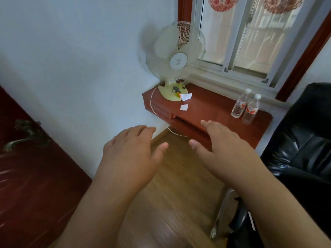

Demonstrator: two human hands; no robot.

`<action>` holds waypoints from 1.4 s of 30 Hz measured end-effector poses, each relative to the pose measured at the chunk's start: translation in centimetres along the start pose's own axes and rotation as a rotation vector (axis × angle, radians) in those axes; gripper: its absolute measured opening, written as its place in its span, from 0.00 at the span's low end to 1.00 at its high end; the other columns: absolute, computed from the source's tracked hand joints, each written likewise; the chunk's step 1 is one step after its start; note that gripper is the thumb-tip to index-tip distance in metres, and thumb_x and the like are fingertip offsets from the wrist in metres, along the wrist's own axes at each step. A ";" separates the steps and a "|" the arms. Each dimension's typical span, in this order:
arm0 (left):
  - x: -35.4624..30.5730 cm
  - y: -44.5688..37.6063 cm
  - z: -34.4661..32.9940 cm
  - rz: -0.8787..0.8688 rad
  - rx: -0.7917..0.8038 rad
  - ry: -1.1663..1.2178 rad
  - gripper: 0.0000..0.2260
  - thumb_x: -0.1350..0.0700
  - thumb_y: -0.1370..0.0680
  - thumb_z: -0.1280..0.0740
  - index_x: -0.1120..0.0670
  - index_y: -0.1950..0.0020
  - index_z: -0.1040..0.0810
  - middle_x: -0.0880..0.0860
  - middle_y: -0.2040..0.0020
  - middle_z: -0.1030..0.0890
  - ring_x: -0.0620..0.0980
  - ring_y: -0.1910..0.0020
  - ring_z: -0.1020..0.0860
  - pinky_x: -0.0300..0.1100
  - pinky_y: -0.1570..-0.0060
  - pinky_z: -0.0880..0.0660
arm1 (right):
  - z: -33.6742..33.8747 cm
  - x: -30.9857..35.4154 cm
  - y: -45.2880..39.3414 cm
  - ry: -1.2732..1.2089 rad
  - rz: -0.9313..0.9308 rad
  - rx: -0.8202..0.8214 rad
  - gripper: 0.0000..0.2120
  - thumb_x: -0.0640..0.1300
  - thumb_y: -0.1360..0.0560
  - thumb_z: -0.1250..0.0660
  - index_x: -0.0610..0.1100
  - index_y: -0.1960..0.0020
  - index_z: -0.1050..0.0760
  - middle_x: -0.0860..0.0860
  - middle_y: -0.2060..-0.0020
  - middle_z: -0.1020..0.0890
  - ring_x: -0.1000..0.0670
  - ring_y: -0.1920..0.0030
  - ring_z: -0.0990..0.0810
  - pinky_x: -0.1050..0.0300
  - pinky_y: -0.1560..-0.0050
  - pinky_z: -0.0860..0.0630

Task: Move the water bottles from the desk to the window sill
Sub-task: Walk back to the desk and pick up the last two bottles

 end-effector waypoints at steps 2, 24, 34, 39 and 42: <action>-1.5 -1.6 0.5 0.004 -0.028 0.008 0.28 0.31 0.19 0.50 0.38 0.19 0.44 0.41 0.19 0.40 0.47 0.20 0.41 0.52 0.26 0.37 | 1.2 -0.9 -2.1 -0.004 0.021 -0.033 0.35 0.67 0.20 0.44 0.56 0.19 0.48 0.55 0.20 0.40 0.51 0.22 0.39 0.45 0.26 0.37; -15.7 -20.2 -3.8 -0.300 0.106 0.024 0.29 0.31 0.19 0.49 0.40 0.20 0.42 0.43 0.20 0.38 0.48 0.20 0.41 0.55 0.25 0.38 | 5.5 -16.1 -13.1 0.014 -0.307 -0.138 0.35 0.69 0.22 0.44 0.55 0.20 0.44 0.55 0.23 0.34 0.50 0.25 0.32 0.46 0.29 0.32; -20.6 -32.3 -3.7 -0.569 0.079 0.038 0.28 0.32 0.19 0.48 0.40 0.21 0.39 0.41 0.21 0.37 0.46 0.21 0.40 0.52 0.27 0.37 | 7.3 -19.7 -19.6 0.050 -0.565 -0.251 0.34 0.70 0.22 0.44 0.58 0.21 0.45 0.57 0.23 0.34 0.51 0.25 0.33 0.48 0.29 0.33; -21.6 -38.1 -3.6 -0.656 0.088 0.034 0.28 0.32 0.19 0.49 0.39 0.21 0.40 0.40 0.21 0.37 0.45 0.21 0.40 0.52 0.27 0.38 | 6.9 -19.8 -23.3 0.036 -0.669 -0.266 0.32 0.69 0.21 0.44 0.59 0.22 0.43 0.58 0.24 0.34 0.51 0.25 0.33 0.47 0.29 0.33; -21.8 -40.8 -4.1 -0.714 0.112 0.023 0.28 0.32 0.19 0.49 0.39 0.20 0.41 0.40 0.21 0.37 0.45 0.21 0.40 0.51 0.26 0.38 | 6.3 -19.7 -24.7 0.031 -0.734 -0.277 0.32 0.69 0.21 0.44 0.58 0.21 0.44 0.58 0.23 0.35 0.51 0.24 0.34 0.47 0.28 0.35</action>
Point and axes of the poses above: each hand's wrist, its own y-axis away from the middle knuckle, its own z-axis out of the back of the hand, x = y × z, the point moved 3 cm from there along -y, towards the middle knuckle
